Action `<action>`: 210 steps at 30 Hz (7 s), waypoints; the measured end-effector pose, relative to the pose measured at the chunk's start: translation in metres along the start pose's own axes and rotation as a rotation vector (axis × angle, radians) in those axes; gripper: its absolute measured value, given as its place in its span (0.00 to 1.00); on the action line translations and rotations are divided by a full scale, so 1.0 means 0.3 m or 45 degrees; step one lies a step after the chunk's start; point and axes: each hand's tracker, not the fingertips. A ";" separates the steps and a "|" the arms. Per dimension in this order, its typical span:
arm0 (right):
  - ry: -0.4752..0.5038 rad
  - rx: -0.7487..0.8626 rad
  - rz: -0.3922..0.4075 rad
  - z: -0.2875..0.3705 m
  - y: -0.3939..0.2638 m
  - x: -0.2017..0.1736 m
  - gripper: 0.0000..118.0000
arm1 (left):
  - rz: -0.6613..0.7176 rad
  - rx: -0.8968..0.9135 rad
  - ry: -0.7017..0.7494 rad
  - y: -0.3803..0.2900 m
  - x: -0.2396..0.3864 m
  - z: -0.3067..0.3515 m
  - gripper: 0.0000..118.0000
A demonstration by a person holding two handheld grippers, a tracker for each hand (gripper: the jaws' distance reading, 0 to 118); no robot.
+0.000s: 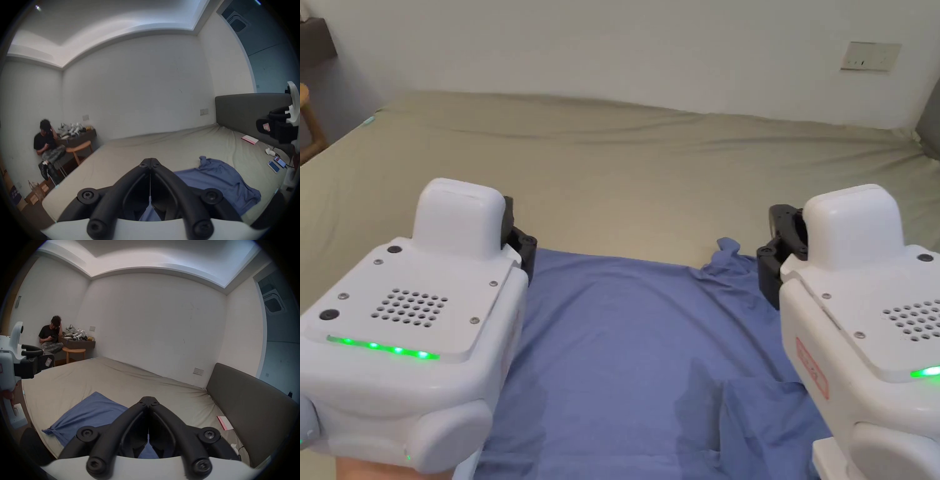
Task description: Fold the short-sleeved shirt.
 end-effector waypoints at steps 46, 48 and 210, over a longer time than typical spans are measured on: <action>0.043 -1.220 -0.065 -0.033 -0.979 0.332 0.89 | 0.237 -0.985 0.055 -0.700 -0.264 -0.124 0.01; 0.080 -1.224 -0.074 -0.036 -0.998 0.322 0.90 | 0.227 -1.019 0.059 -0.716 -0.265 -0.128 0.01; 0.112 -1.263 -0.415 -0.703 -0.867 0.396 0.14 | 0.020 -0.864 0.041 -0.606 -0.187 -0.605 0.07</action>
